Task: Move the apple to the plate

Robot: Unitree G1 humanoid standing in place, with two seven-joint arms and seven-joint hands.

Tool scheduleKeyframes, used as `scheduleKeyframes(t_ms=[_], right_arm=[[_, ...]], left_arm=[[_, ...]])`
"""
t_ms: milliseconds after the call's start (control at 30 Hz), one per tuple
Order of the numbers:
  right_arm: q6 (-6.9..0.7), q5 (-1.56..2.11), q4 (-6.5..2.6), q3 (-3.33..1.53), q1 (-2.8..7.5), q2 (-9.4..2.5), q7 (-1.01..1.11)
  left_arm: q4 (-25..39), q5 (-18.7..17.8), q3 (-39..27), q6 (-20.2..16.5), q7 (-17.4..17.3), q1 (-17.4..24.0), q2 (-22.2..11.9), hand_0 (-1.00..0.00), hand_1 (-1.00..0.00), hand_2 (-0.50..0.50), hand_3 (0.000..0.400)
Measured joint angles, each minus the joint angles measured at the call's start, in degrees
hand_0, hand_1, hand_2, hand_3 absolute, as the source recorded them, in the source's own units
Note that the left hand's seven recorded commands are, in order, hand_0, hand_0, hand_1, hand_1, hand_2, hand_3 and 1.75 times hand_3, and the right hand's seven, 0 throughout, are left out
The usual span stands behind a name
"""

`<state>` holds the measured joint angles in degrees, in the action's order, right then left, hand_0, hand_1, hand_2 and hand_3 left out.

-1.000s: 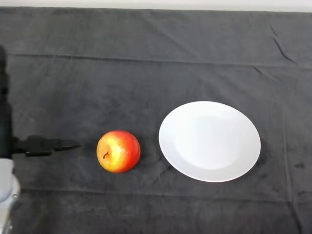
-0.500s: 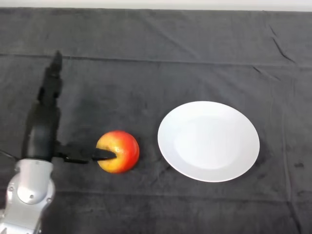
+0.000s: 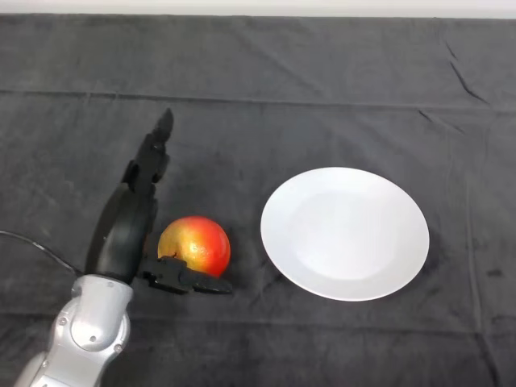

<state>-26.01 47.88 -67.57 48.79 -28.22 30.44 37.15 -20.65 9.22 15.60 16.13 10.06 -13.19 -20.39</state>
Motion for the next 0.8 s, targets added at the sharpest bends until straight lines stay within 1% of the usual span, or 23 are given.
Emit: scheduleKeyframes(t_ms=[167,200,233,267,300,367,500,600,800], right_arm=[[0.0,0.0,0.0,0.0,0.0,0.0,0.0],[0.0,0.0,0.0,0.0,0.0,0.0,0.0],[0.0,0.0,0.0,0.0,0.0,0.0,0.0],[0.0,0.0,0.0,0.0,0.0,0.0,0.0],[0.0,0.0,0.0,0.0,0.0,0.0,0.0],[0.0,0.0,0.0,0.0,0.0,0.0,0.0],[0.0,0.0,0.0,0.0,0.0,0.0,0.0],[0.0,0.0,0.0,0.0,0.0,0.0,0.0],[0.0,0.0,0.0,0.0,0.0,0.0,0.0]], left_arm=[[-3.04,0.02,0.04,0.35,-0.35,-1.77,-0.03,0.0,0.0,0.0,0.0],[-3.05,0.03,0.04,0.38,-0.34,-1.91,-0.03,-0.05,0.0,-0.03,0.02],[-3.11,0.03,0.04,0.39,-0.34,-2.07,-0.03,-0.74,-0.04,-0.35,0.296],[-3.54,0.03,0.04,0.44,-0.34,-2.33,-0.03,-0.94,-0.04,-0.45,0.375],[-4.23,0.04,0.04,0.45,-0.34,-2.71,-0.03,-1.0,-1.0,0.0,0.4],[-5.56,0.09,0.04,0.45,-0.33,-3.49,-0.05,-1.0,-1.0,0.0,0.4],[-5.81,0.2,0.07,0.76,-0.26,-3.53,-0.04,-1.0,-1.0,0.0,0.4],[-6.08,1.04,0.07,1.45,-0.07,-3.53,-0.04,-1.0,-1.0,0.0,0.4],[-6.11,1.26,0.07,1.53,0.41,-3.6,-0.04,-1.0,-1.0,0.0,0.4]])
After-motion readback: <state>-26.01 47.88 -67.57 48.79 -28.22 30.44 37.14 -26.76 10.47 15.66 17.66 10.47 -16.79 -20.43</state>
